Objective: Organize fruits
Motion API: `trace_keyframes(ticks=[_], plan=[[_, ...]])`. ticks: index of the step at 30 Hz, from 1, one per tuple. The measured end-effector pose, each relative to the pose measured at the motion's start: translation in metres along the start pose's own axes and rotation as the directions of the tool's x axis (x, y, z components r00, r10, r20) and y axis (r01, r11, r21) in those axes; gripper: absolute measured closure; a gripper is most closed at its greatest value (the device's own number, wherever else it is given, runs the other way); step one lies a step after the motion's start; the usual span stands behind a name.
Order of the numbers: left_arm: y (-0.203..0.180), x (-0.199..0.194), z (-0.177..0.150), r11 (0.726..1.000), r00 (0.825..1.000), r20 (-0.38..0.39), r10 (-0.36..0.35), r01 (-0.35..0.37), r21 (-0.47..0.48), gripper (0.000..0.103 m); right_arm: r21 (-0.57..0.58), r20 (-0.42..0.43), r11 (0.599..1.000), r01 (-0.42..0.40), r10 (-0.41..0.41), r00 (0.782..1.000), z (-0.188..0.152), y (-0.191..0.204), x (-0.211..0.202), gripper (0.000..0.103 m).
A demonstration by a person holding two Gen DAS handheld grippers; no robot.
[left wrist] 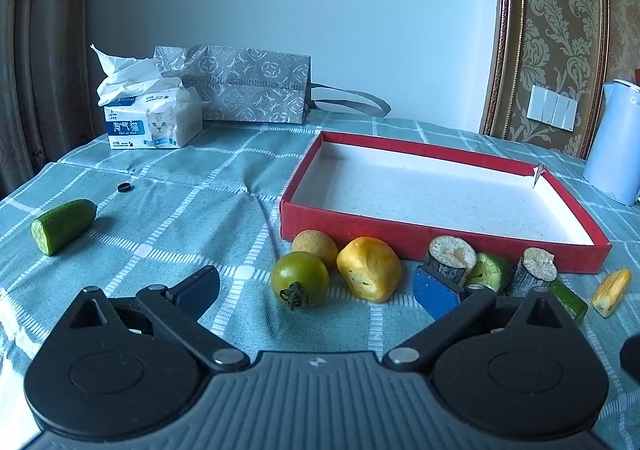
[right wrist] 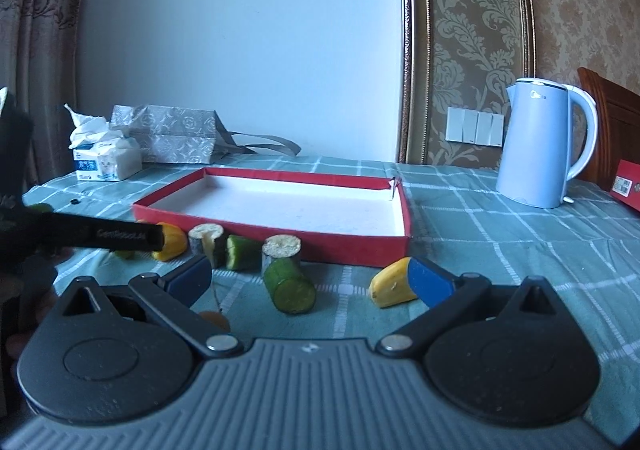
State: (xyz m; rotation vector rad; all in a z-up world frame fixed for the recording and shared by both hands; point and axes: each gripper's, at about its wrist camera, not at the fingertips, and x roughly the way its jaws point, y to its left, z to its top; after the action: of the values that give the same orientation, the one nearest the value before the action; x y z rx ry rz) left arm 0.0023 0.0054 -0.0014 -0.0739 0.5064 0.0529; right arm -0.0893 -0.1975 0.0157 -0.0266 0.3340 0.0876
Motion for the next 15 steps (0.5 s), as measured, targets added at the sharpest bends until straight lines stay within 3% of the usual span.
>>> trace_keyframes(ticks=[7, 15], plan=[[0.0, 0.001, 0.001, 1.0, 1.0, 0.0, 0.002, -0.002, 0.002, 0.0, 0.023, 0.049, 0.999, -0.046, 0.044, 0.998, -0.005, -0.003, -0.011, 0.0], [0.001, 0.001, 0.001, 1.0, 1.0, 0.001, 0.005, -0.005, 0.004, 0.0, 0.011, 0.071, 0.999, -0.045, 0.044, 0.996, -0.006, -0.001, -0.015, 0.0]])
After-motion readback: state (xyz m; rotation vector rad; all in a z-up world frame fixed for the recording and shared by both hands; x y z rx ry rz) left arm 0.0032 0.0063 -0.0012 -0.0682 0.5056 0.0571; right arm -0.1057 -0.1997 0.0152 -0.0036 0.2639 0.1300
